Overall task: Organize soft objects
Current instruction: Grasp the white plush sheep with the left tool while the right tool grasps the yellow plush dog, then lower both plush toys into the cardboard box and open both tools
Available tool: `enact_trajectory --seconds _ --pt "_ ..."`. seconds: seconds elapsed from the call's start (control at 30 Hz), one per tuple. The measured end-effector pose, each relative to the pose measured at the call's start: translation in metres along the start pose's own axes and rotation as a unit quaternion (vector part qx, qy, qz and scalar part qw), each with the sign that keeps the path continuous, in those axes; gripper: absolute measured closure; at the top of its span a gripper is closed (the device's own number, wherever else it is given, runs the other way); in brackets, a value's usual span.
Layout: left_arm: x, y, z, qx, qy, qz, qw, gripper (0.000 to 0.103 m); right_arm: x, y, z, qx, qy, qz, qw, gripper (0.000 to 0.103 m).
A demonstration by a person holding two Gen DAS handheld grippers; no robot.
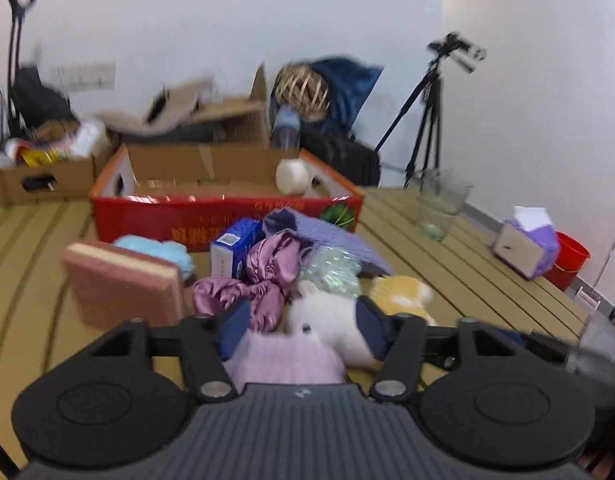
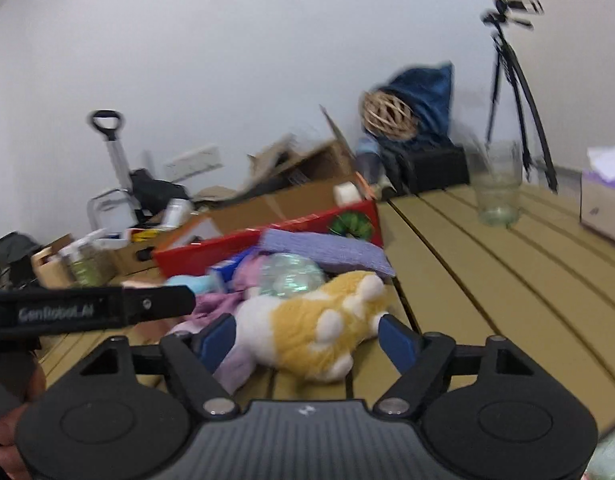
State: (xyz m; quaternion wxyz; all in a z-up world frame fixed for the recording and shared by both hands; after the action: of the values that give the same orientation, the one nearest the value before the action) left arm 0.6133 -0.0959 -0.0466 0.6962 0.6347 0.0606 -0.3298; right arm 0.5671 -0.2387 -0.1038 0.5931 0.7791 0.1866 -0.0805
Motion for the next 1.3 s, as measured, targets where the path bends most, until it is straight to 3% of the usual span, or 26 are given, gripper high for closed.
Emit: enact_trajectory --seconds 0.07,0.2,0.27,0.37,0.5,0.53,0.7,0.93,1.1,1.3 --pt "0.027 0.004 -0.002 -0.016 -0.021 -0.03 0.9992 0.057 0.025 0.002 0.005 0.023 0.008 -0.015 1.0 0.054" --pt "0.06 -0.002 -0.002 -0.044 -0.055 -0.064 0.9954 0.056 0.041 0.01 0.013 0.007 0.034 -0.042 0.998 0.064" --pt "0.064 -0.008 0.001 -0.066 -0.087 -0.065 0.9919 0.056 0.042 0.017 0.025 -0.002 0.041 -0.058 0.997 0.065" --pt "0.066 -0.013 0.005 -0.071 -0.107 -0.061 0.9899 0.053 0.05 0.024 0.042 0.012 0.072 -0.066 0.995 0.063" --pt "0.071 -0.015 0.005 -0.092 -0.125 -0.067 0.9856 0.049 0.057 0.019 0.054 0.054 0.082 -0.059 0.993 0.046" --pt "0.072 -0.016 0.003 -0.101 -0.128 -0.071 0.984 0.048 0.057 0.019 0.057 0.067 0.08 -0.06 0.993 0.046" --pt "0.071 -0.016 0.0 -0.123 -0.148 -0.087 0.9774 0.047 0.062 0.015 0.058 0.093 0.084 -0.063 0.99 0.049" --pt "0.072 -0.016 0.006 -0.116 -0.139 -0.071 0.9809 0.053 0.058 0.012 0.058 0.099 0.093 -0.061 0.989 0.06" --pt "0.055 -0.006 0.016 -0.119 -0.143 -0.039 0.9818 0.054 0.039 0.022 0.05 0.082 0.084 -0.033 0.993 0.062" --pt "-0.009 0.024 0.033 -0.115 -0.139 0.023 0.9833 0.054 -0.017 0.057 0.022 0.057 0.097 0.021 0.993 0.062"
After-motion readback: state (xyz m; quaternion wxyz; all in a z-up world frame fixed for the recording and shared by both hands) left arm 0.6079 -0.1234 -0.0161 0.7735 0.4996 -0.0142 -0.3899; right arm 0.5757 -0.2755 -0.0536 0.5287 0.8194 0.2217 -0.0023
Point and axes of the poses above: each gripper's, at about its wrist camera, not at the fingertips, and x roughly the way its jaws point, z to its right, y to its top, the point moved 9 cm from there along x, roughly the way its jaws point, and after that the axes turned 1 degree about -x, right-handed, at the moved point
